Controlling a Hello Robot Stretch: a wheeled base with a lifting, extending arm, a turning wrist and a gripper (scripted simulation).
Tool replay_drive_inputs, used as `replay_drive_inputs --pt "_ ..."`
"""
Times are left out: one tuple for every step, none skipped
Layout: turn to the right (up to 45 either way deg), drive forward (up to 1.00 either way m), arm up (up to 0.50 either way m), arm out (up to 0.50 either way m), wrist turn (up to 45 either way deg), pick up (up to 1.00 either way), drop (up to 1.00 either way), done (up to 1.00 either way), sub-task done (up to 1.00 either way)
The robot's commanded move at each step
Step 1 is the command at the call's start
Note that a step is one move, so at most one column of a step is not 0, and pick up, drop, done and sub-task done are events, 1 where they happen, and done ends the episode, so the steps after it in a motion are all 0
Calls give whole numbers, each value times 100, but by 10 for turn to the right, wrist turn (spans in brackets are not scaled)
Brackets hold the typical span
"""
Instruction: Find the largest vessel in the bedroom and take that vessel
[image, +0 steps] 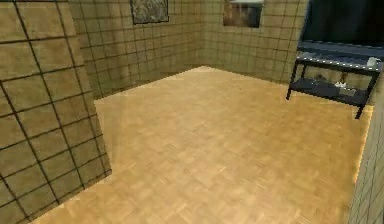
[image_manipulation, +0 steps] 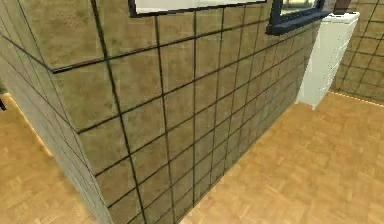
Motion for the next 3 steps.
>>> replay_drive_inputs --pt "0 35 0 0 0 0 0 0 0" --pt "390 0 0 0 0 0 0 0 0" --pt "0 100 0 0 0 0 0 0 0"
